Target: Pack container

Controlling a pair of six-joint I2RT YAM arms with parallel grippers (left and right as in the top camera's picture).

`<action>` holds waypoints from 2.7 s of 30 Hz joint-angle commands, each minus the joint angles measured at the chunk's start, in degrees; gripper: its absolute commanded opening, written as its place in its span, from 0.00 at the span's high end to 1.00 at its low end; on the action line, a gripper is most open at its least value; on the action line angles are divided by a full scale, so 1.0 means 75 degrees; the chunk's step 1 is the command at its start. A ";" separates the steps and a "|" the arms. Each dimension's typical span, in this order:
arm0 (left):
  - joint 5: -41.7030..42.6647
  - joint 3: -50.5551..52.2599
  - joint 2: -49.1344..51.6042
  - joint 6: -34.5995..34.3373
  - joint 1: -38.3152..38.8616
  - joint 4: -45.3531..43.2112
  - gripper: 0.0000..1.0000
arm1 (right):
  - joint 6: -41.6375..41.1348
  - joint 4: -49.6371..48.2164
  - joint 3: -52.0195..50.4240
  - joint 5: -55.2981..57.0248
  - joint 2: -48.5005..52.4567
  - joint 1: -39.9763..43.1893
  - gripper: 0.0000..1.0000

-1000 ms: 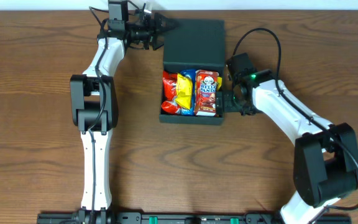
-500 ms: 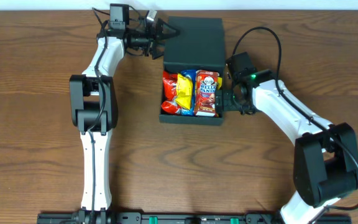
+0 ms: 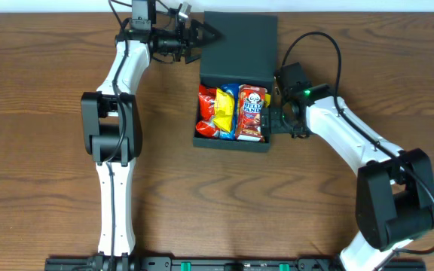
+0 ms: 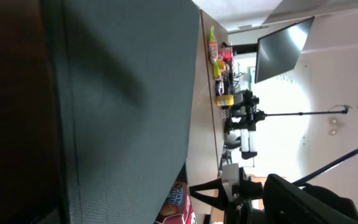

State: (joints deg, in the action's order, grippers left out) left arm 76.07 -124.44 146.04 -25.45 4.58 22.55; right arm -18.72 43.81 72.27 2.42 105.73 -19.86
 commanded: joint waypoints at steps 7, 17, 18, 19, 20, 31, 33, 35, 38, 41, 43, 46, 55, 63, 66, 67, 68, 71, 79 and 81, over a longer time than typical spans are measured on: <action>-0.0656 -0.0119 -0.1839 0.2250 0.0146 0.2366 0.09 | -0.0073 -0.0181 0.0134 0.0111 -0.0009 -0.0061 0.01; -0.1603 -0.0117 -0.2331 0.3433 0.0207 0.4436 0.02 | -0.0073 -0.0280 0.0137 0.0017 -0.0125 -0.0087 0.01; -0.1603 -0.0119 -0.2331 0.3439 0.0230 0.4514 0.02 | -0.0070 -0.0291 0.0137 0.0017 -0.0169 -0.0087 0.01; -0.1597 -0.0119 -0.2331 0.3497 0.0251 0.4584 0.02 | -0.0070 -0.0294 0.0137 0.0020 -0.0207 -0.0087 0.01; -0.1600 -0.0119 -0.2334 0.3585 0.0280 0.4701 0.02 | -0.0067 -0.0303 0.0137 0.0023 -0.0280 -0.0087 0.01; -0.1603 -0.0117 -0.2369 0.4462 0.0554 0.6100 0.02 | -0.0070 -0.0289 0.0137 0.0047 -0.0565 -0.0087 0.01; -0.1609 -0.0117 -0.2436 0.4613 0.0551 0.6315 0.03 | -0.0070 -0.0291 0.0137 0.0047 -0.0565 -0.0087 0.01; -0.1711 -0.0119 -0.2608 0.4768 0.0551 0.6618 0.04 | -0.0070 -0.0297 0.0137 0.0050 -0.0565 -0.0087 0.01; -0.2259 -0.0117 -0.2940 0.4771 0.0551 0.6895 0.04 | -0.0070 -0.0297 0.0137 0.0038 -0.0565 -0.0090 0.01; -0.2696 -0.0117 -0.3363 0.4765 0.0545 0.6948 0.04 | -0.0041 -0.0230 0.0137 0.0026 -0.0711 -0.0184 0.01; -0.2838 -0.0117 -0.3567 0.4762 0.0536 0.6948 0.04 | -0.0038 -0.0187 0.0137 0.0154 -0.0968 -0.0248 0.01; -0.2847 -0.0117 -0.3684 0.4733 0.0536 0.6968 0.04 | -0.0044 -0.0096 0.0137 0.0431 -0.1498 -0.0262 0.01; -0.2742 -0.0117 -0.3689 0.4803 0.0644 0.7428 0.04 | -0.0134 0.1008 0.0137 0.0452 -0.3305 -0.0265 0.01; -0.2789 -0.0117 -0.3689 0.5018 0.0845 0.7732 0.04 | -0.0219 0.1749 0.0137 0.0023 -0.4715 -0.0265 0.01; -0.2987 -0.0117 -0.3710 0.4995 0.0842 0.7799 0.04 | -0.0248 0.1964 0.0137 -0.0012 -0.5045 -0.0265 0.01; -0.3040 -0.0117 -0.3736 0.4995 0.0842 0.7836 0.04 | -0.0251 0.2022 0.0137 -0.0015 -0.5103 -0.0265 0.01; -0.3162 -0.0117 -0.3777 0.4995 0.0845 0.7909 0.04 | -0.0251 0.2110 0.0137 -0.0015 -0.5179 -0.0265 0.01; -0.3689 -0.0117 -0.3995 0.5001 0.0848 0.8221 0.04 | -0.0323 0.2372 0.0137 -0.0044 -0.5234 -0.0265 0.01; -0.6222 -0.0117 -0.5400 0.4744 0.0842 0.9136 0.04 | -0.0294 0.2224 0.0105 -0.0239 -0.4744 -0.0265 0.01; -0.6875 -0.0117 -0.5718 0.4450 0.0819 0.9352 0.04 | -0.0300 0.2157 0.0102 -0.0245 -0.4441 -0.0265 0.01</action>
State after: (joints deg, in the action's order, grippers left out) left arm 33.54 -124.66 105.34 10.44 10.98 91.68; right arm -20.40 60.16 72.31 0.91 70.35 -21.47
